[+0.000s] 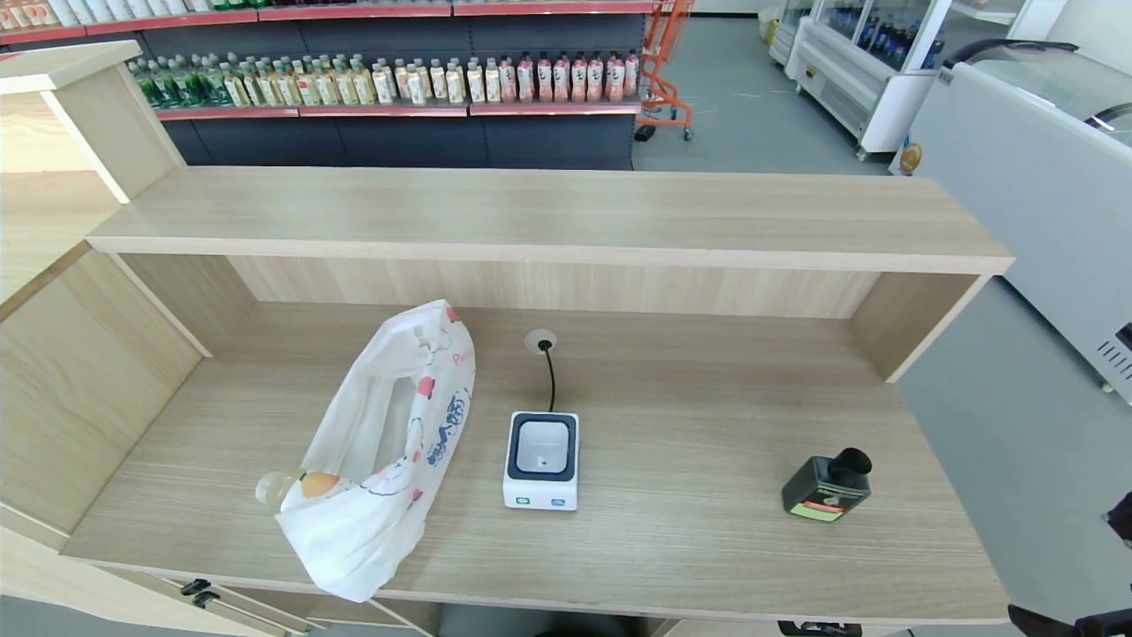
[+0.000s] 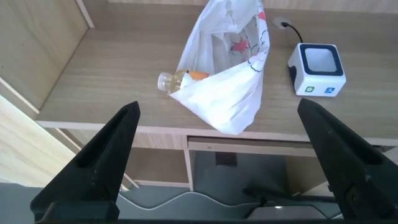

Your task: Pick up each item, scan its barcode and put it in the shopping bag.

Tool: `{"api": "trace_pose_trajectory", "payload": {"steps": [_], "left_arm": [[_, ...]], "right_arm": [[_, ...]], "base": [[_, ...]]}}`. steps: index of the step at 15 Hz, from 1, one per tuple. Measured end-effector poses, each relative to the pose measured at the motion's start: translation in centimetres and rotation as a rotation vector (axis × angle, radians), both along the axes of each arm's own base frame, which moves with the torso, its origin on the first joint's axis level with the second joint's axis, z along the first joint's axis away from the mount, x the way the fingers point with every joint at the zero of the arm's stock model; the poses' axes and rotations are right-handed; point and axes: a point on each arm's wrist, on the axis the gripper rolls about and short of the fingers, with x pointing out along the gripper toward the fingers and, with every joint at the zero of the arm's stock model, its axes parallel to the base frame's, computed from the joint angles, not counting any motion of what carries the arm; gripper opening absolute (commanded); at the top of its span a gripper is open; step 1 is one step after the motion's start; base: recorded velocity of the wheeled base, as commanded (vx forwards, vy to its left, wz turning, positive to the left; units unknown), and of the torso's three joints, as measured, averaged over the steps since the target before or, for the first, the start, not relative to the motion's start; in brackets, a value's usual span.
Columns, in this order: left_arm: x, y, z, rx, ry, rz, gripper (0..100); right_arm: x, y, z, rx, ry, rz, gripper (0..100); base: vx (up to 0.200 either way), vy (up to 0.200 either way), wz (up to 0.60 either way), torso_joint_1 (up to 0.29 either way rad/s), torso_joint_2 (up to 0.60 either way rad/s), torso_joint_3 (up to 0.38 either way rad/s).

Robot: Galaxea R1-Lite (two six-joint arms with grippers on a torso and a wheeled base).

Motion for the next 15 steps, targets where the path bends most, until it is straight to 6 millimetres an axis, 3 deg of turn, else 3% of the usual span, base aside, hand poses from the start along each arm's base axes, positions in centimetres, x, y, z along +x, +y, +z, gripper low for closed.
{"api": "trace_pose_trajectory", "payload": {"steps": [6,12,15], "left_arm": [[0.0,0.0,0.0,0.0,0.0,0.001,100],[0.0,0.0,0.0,0.0,0.0,0.001,100],[0.0,0.0,0.0,0.0,0.0,0.0,100]], "right_arm": [[4.4,-1.7,1.2,-0.105,0.083,0.046,100],[6.3,-1.5,-0.2,-0.14,0.182,0.22,100],[7.9,-1.2,-0.4,-0.152,0.133,0.283,100]], "base": [[0.0,0.0,0.0,0.0,0.0,0.0],[0.0,0.0,0.0,0.0,0.0,0.0],[0.0,0.0,0.0,0.0,0.0,0.0]]}}
